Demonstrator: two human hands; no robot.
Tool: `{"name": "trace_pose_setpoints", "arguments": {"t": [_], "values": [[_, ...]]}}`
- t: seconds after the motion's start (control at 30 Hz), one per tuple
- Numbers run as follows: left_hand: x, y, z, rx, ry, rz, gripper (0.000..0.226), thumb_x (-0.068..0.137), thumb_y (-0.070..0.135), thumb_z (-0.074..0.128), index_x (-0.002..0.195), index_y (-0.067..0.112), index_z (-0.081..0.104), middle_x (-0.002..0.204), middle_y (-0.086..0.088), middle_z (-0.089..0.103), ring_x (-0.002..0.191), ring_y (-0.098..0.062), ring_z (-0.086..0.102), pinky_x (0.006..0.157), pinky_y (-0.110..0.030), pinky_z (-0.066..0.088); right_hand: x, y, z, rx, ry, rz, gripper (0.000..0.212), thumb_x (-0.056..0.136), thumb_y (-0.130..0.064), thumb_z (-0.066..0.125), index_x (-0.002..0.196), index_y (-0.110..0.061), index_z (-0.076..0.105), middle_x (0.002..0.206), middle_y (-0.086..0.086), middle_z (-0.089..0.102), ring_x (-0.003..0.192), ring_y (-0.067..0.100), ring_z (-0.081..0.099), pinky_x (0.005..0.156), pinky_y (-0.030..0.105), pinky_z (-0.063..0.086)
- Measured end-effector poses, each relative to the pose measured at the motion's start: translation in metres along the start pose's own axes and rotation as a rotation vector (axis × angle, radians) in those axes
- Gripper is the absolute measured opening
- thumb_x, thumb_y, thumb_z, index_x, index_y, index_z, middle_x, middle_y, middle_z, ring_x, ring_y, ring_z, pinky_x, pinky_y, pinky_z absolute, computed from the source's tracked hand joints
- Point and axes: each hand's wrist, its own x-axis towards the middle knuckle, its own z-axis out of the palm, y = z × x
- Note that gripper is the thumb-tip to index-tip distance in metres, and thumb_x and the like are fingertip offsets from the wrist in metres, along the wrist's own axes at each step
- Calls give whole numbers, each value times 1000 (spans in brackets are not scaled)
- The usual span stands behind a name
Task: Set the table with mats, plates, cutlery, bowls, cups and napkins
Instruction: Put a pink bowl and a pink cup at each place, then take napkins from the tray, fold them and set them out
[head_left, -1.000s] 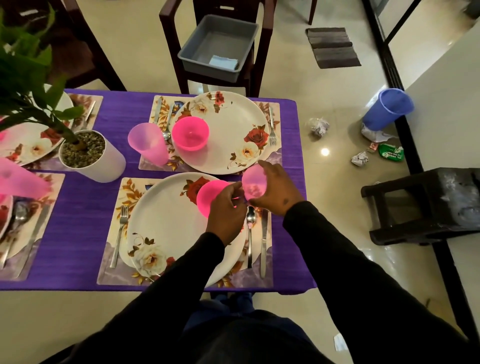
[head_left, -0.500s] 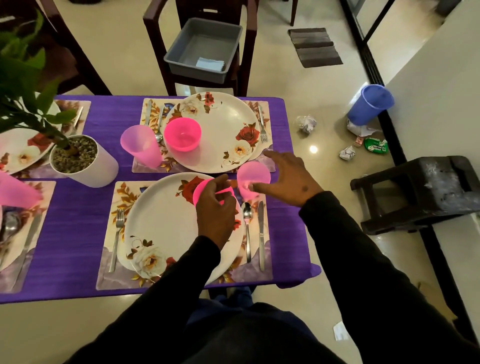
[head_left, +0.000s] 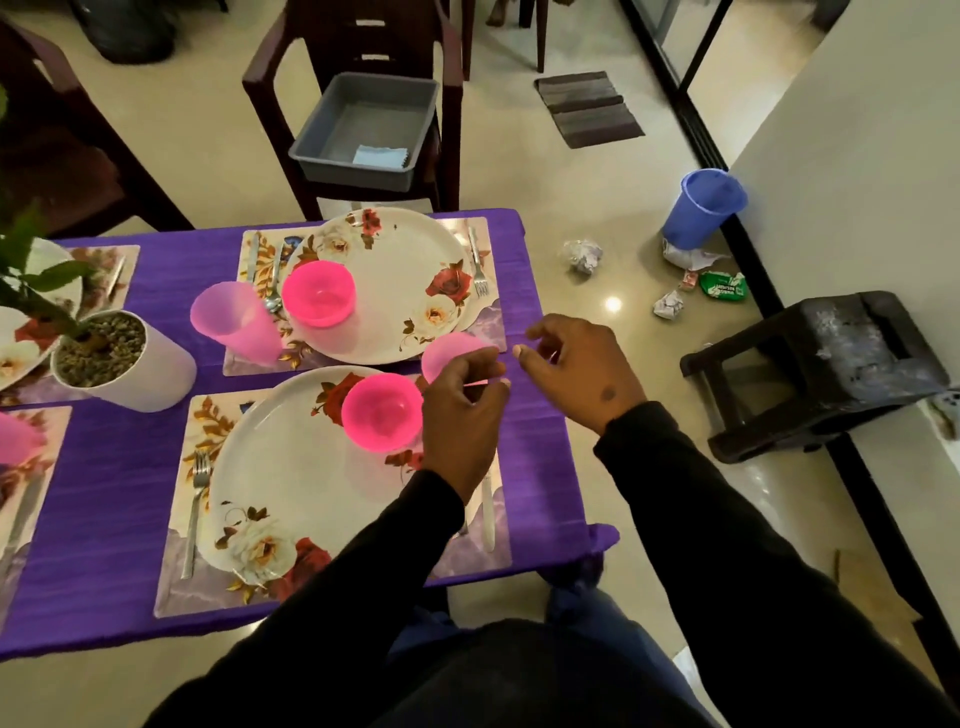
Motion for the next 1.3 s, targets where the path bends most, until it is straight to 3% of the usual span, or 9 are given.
{"name": "trace_pose_setpoints", "arguments": {"t": [0.17,0.27,0.37,0.47,0.67,0.8,0.97,1.07,1.3], "values": [[4,2,65,29,-21,-3,28,84,21,65,112,21,72,100,1,77,95,-17,71,85,-39,59,11,60,-34,73,-15,24,26,91,-40,65,108,-21,70,87,-6,68,77,9,62,70,21,46],[7,8,123,11,-28,-44,21,93,7,65,111,13,72,97,-8,76,86,-16,70,74,-31,55,21,105,-64,97,-37,11,25,91,-38,66,109,-20,70,88,-7,68,79,10,63,77,25,51],[12,8,184,16,-42,-77,16,92,3,63,99,14,73,92,-18,74,79,-28,68,67,-34,51,29,151,-93,147,-90,10,25,90,-36,66,110,-21,70,87,-9,69,81,9,64,79,24,52],[25,7,242,64,-106,-80,15,90,5,61,94,13,73,89,-15,75,90,-36,71,70,-37,55,38,196,-119,161,-128,16,22,92,-36,62,106,-21,71,92,-7,71,83,7,65,78,23,53],[36,16,319,37,-163,-97,17,94,8,59,100,17,72,93,-5,76,92,-26,73,80,-43,59,58,257,-168,149,-101,33,23,92,-36,64,108,-21,71,92,-7,71,81,6,64,76,19,50],[51,19,336,56,-130,-98,14,99,18,60,107,22,71,97,2,75,89,-18,73,81,-38,62,83,268,-182,184,-72,23,26,92,-38,64,110,-20,70,90,-7,70,82,6,64,77,21,51],[87,31,339,27,-4,-110,14,101,17,59,110,20,69,97,3,75,89,-14,73,78,-31,62,130,263,-194,225,-85,-44,23,91,-35,66,107,-20,71,86,-11,68,77,1,62,69,13,44],[121,42,344,-4,42,-107,16,102,16,55,112,17,68,100,0,75,90,-15,73,76,-26,61,172,257,-203,221,-133,-94,24,92,-33,66,109,-17,71,89,-4,70,79,6,63,74,19,48],[266,80,364,-92,76,-142,12,100,20,60,106,19,71,98,-3,76,93,-22,72,78,-34,60,320,243,-226,104,-215,-158,25,93,-33,64,112,-17,70,90,-6,68,79,6,62,77,22,50]]}}
